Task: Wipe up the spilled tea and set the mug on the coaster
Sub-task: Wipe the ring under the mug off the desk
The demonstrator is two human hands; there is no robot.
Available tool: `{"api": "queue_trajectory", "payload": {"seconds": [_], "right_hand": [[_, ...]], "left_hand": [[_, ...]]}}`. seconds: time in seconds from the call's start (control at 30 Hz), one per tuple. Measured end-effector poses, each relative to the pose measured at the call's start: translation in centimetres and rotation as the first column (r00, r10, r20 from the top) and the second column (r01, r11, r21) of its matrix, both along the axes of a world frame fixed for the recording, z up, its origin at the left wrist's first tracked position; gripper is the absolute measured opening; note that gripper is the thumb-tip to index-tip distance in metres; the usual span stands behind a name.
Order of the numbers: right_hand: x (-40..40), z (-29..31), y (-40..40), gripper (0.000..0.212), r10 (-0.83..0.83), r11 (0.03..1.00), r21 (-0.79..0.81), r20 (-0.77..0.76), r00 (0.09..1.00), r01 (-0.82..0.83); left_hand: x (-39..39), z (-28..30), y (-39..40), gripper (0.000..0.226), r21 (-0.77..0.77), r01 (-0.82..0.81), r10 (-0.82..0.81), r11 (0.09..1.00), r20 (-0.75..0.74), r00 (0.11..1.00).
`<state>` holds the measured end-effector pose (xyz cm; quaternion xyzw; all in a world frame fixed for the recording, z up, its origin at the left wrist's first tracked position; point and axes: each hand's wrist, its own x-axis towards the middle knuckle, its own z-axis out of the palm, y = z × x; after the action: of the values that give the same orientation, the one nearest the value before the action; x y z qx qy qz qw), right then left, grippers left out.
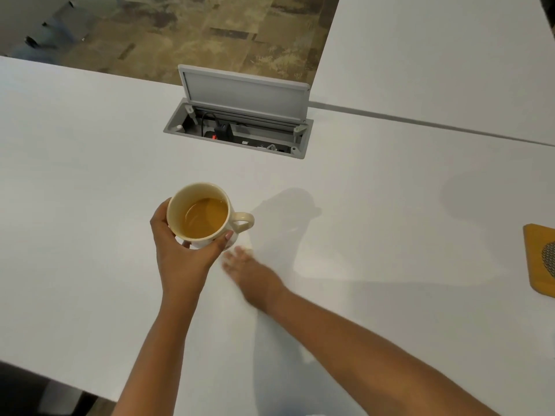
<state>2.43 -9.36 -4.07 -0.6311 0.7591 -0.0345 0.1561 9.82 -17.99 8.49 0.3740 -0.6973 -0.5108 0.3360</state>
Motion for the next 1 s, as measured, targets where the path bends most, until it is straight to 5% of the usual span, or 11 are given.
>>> {"api": "queue_trajectory", "payload": {"seconds": [0.2,0.3,0.43,0.53,0.7,0.83,1.0], "right_hand": [[-7.5,-0.1,6.7,0.058,-0.461,0.886,0.032,-0.022,0.887,0.462],[-5.7,-0.1,10.0,0.064,-0.536,0.842,0.005,-0.113,0.837,0.54],[1.1,0.2,10.5,0.07,-0.31,0.951,-0.063,-0.262,0.914,0.304],[4.8,1.7,7.8,0.056,-0.108,0.985,0.12,-0.144,0.984,0.126],[0.7,0.8,3.9,0.047,0.107,0.993,0.051,-0.053,0.993,-0.104],[-4.6,2.2,4.9,0.044,-0.273,0.961,0.088,0.161,0.949,0.261],[-10.5,1.7,12.4,0.062,-0.595,0.804,0.059,0.088,0.799,0.592]], "left_hand": [[0.5,0.4,-0.2,0.083,-0.013,-0.005,0.005,1.0,-0.024,1.0],[0.6,0.2,0.0,0.083,-0.006,0.002,-0.002,1.0,-0.027,1.0],[0.0,0.0,0.8,0.083,0.032,0.013,-0.012,0.999,-0.03,0.999],[-0.7,-0.1,2.0,0.086,0.032,0.047,-0.047,0.998,-0.004,0.999],[-1.5,-0.3,4.0,0.092,0.008,0.09,-0.09,0.996,0.032,0.995],[-1.4,-0.4,4.6,0.088,0.014,0.113,-0.114,0.993,0.032,0.993],[-1.4,-0.8,4.2,0.082,0.068,0.109,-0.11,0.992,0.01,0.994]]}}
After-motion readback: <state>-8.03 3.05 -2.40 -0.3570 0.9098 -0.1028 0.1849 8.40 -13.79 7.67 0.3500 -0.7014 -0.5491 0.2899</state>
